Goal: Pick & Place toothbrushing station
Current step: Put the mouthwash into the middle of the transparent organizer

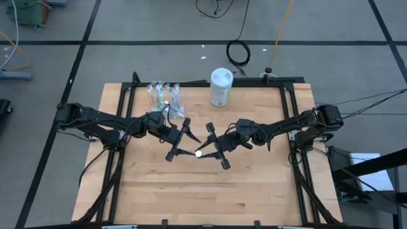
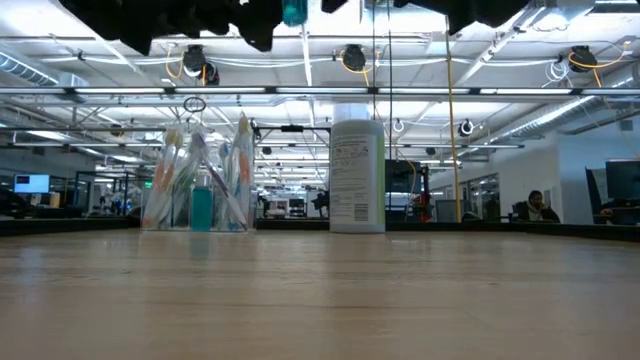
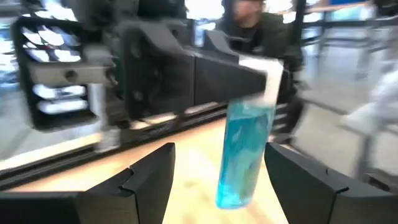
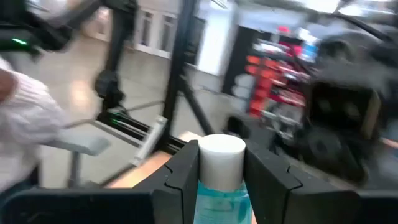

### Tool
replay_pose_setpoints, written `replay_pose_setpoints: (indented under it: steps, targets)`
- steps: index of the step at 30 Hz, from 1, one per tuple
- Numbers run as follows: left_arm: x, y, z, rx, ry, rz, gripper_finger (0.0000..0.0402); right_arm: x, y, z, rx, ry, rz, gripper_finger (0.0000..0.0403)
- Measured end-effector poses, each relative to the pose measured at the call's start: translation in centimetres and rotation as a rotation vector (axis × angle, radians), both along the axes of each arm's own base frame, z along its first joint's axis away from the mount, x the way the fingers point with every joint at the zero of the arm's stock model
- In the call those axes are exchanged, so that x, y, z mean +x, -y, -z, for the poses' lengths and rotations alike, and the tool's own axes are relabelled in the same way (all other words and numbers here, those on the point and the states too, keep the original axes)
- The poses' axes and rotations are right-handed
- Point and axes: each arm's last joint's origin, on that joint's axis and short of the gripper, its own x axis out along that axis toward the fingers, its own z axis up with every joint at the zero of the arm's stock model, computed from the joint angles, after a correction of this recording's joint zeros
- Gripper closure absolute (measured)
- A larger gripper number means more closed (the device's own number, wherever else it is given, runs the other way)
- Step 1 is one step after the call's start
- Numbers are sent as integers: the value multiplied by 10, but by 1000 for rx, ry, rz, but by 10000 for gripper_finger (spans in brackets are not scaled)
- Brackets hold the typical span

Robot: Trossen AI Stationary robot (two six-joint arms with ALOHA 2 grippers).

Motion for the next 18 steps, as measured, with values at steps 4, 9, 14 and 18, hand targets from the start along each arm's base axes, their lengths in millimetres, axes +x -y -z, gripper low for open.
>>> replay_pose_setpoints:
  steps: [4,9,14,18]
  targets:
    - [-8,-1,-2,36,-71,-160,151,-5,7,4,15,-17,211,303]
    - [-7,1,2,97,-89,-396,151,-10,15,5,85,36,483,303]
    - [5,5,16,155,-86,-544,153,-11,20,6,184,36,579,303]
    - [12,7,19,184,-31,-665,153,-11,20,6,189,35,581,303]
